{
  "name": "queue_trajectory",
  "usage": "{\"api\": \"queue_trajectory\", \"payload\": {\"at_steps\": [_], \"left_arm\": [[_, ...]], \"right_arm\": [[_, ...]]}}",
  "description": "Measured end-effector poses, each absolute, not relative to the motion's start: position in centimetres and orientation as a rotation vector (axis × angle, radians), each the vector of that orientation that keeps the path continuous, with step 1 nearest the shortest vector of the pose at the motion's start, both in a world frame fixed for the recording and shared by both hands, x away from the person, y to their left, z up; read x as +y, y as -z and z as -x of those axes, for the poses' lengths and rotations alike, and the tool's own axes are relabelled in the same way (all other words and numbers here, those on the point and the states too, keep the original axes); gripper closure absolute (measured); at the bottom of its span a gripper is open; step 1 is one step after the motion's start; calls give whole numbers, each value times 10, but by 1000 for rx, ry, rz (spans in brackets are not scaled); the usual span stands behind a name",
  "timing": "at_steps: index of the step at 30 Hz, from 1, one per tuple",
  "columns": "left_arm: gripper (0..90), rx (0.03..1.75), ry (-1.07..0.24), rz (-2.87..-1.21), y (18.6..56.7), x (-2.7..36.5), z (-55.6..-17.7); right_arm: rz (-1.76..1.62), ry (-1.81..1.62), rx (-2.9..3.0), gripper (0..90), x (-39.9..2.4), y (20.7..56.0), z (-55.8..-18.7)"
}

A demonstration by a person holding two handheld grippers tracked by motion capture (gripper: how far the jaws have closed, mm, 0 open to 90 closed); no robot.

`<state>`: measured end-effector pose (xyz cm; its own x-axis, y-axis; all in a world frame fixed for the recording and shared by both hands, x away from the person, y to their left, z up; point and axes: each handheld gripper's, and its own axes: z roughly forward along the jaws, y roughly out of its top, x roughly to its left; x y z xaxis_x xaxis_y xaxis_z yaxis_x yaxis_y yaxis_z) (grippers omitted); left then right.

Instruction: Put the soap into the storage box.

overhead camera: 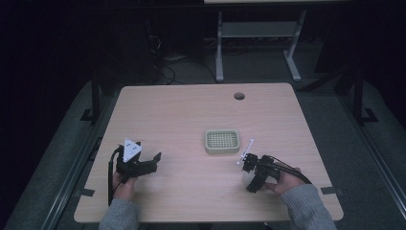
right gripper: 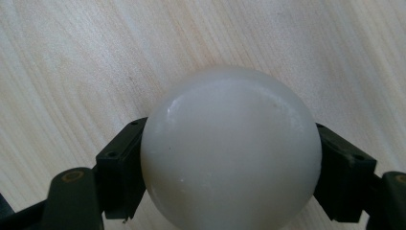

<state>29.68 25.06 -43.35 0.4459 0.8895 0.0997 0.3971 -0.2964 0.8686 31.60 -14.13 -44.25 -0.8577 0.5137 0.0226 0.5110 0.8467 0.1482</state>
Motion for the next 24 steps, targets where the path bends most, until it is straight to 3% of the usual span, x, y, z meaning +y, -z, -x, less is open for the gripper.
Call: {"api": "queue_trajectory", "payload": {"at_steps": [24], "left_arm": [[148, 1093, -765, -1884, 434, 252, -297]], "right_arm": [[-801, -273, 3017, 235, -143, 431, -318]]}}
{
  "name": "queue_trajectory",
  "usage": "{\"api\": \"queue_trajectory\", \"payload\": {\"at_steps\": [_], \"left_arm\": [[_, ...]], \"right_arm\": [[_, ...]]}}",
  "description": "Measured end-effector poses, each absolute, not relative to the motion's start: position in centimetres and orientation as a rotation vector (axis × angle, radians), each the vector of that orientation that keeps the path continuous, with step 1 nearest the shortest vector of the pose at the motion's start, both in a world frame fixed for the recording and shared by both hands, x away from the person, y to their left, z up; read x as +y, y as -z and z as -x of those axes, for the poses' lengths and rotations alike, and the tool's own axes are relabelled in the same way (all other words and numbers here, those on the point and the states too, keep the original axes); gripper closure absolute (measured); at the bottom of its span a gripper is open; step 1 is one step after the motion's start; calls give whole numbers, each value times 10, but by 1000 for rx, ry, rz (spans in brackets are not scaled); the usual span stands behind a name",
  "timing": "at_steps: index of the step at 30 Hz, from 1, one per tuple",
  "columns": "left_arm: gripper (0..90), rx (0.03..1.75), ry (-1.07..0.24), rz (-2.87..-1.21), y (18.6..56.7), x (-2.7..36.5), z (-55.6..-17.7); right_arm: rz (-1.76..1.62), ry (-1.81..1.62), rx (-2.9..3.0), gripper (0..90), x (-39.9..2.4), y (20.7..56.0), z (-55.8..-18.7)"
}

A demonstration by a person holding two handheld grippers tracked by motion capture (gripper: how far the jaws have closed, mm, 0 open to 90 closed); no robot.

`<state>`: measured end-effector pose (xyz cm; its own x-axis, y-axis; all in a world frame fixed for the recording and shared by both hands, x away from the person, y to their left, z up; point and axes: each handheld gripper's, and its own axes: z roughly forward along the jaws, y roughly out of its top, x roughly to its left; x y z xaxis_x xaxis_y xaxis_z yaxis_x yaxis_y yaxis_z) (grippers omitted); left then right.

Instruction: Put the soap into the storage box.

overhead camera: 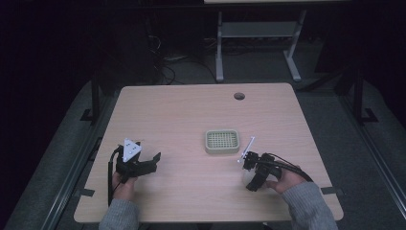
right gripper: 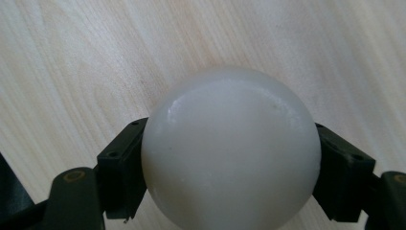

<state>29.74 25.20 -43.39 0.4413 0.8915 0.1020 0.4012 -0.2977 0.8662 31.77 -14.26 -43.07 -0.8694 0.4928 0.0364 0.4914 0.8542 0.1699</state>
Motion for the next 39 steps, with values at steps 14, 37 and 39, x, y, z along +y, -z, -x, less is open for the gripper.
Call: {"api": "queue_trajectory", "payload": {"at_steps": [14, 37, 39], "left_arm": [[148, 1086, -765, -1890, 434, 252, -297], [148, 1091, -766, -1886, 433, 253, -297], [148, 1091, -763, -1888, 434, 253, -297]], "right_arm": [[-799, -327, 3004, 235, -144, 412, -330], [-802, -385, 3027, 235, -135, 394, -357], [-797, -382, 3024, 236, -134, 392, -359]]}}
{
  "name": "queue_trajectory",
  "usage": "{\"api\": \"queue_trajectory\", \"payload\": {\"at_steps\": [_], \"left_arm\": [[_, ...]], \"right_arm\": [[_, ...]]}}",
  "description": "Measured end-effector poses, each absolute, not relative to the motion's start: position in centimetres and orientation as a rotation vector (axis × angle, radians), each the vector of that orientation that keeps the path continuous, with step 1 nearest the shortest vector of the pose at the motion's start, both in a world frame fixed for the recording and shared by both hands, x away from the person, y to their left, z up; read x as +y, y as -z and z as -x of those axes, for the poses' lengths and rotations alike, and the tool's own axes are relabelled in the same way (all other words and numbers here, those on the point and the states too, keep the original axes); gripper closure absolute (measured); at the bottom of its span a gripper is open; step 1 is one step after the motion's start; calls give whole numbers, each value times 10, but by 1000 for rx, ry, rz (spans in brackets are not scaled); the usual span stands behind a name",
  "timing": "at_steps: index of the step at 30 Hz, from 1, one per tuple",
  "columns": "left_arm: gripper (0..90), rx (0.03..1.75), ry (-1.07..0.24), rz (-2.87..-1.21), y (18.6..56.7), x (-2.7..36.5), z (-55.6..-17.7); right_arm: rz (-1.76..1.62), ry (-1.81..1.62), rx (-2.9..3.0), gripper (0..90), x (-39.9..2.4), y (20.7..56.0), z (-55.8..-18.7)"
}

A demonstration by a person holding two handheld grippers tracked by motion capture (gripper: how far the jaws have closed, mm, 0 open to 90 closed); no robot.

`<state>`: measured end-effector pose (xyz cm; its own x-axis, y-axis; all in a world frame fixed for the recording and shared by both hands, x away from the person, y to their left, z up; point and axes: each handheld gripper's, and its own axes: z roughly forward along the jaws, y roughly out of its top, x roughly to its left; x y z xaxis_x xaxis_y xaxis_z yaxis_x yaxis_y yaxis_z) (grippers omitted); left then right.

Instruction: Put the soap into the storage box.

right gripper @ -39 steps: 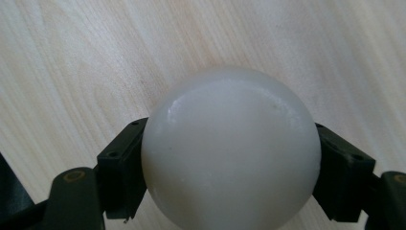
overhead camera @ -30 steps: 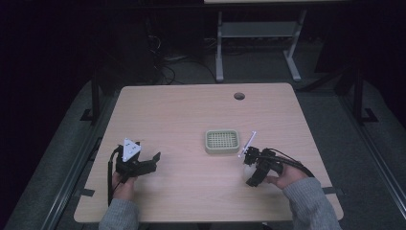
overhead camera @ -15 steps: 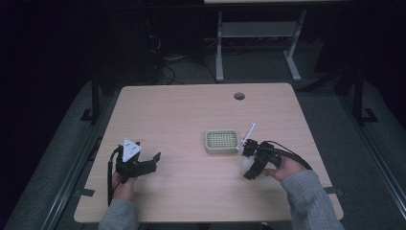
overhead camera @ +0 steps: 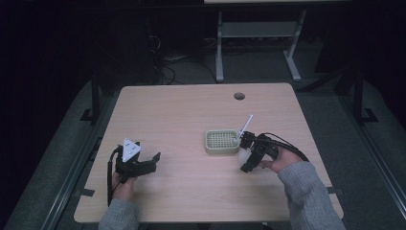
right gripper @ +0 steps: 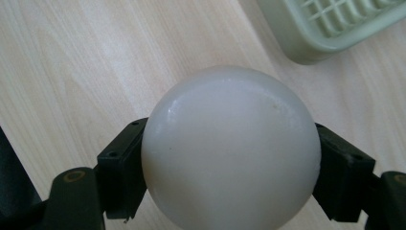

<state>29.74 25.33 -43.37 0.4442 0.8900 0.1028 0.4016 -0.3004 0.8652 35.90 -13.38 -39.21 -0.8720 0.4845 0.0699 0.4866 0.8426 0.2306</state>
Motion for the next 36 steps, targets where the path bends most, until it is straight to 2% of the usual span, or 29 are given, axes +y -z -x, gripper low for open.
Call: {"api": "queue_trajectory", "payload": {"at_steps": [36], "left_arm": [[148, 1093, -766, -1890, 434, 254, -298]], "right_arm": [[782, 392, -3007, 235, -120, 379, -387]]}}
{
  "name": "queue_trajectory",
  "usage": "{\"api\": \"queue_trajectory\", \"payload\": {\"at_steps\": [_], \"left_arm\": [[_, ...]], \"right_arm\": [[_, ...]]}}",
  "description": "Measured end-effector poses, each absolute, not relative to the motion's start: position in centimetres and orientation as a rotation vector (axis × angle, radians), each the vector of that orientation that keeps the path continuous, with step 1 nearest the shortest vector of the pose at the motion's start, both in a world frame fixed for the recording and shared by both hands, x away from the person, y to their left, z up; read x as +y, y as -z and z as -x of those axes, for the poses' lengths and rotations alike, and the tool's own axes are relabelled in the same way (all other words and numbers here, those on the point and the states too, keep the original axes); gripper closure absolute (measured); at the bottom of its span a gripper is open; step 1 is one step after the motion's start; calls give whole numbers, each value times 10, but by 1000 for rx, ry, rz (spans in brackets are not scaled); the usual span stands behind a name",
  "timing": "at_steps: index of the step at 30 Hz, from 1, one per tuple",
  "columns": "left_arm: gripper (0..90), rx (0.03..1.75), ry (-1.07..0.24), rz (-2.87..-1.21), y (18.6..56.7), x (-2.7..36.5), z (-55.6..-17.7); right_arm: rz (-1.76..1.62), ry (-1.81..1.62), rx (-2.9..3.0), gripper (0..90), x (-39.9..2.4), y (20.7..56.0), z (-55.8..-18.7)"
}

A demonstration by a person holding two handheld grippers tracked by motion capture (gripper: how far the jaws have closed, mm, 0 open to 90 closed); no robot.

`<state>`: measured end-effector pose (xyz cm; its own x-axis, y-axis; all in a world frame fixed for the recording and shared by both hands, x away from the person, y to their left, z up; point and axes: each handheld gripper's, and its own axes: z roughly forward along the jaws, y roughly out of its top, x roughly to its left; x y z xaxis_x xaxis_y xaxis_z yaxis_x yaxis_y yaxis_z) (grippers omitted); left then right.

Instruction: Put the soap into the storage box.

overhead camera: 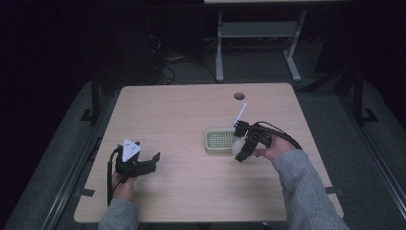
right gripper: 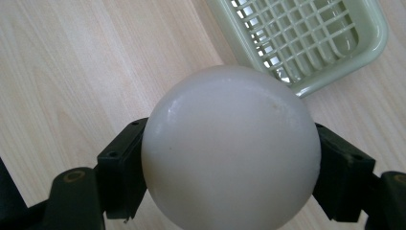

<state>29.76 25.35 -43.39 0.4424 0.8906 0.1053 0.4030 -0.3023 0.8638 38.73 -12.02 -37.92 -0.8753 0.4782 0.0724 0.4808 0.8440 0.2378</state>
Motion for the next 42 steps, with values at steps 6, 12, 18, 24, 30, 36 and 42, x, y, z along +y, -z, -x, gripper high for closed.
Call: {"api": "queue_trajectory", "payload": {"at_steps": [6, 12, 18, 24, 30, 36, 42], "left_arm": [[148, 1090, -766, -1894, 434, 253, -298], [148, 1087, -764, -1893, 434, 252, -297], [148, 1088, -765, -1894, 434, 253, -298], [148, 1090, -765, -1894, 434, 253, -298], [148, 1091, -763, -1891, 434, 253, -298], [148, 1090, -765, -1892, 434, 253, -297], [148, 1091, -765, -1892, 434, 253, -298]], "right_arm": [[781, 394, -3011, 235, -118, 375, -391], [782, 399, -3009, 235, -115, 372, -395], [771, 385, -3017, 235, -111, 371, -399], [767, 406, -3006, 235, -108, 369, -403], [758, 392, -3017, 236, -104, 366, -406], [757, 400, -3015, 236, -101, 360, -410], [749, 384, -3024, 235, -96, 359, -415]]}}
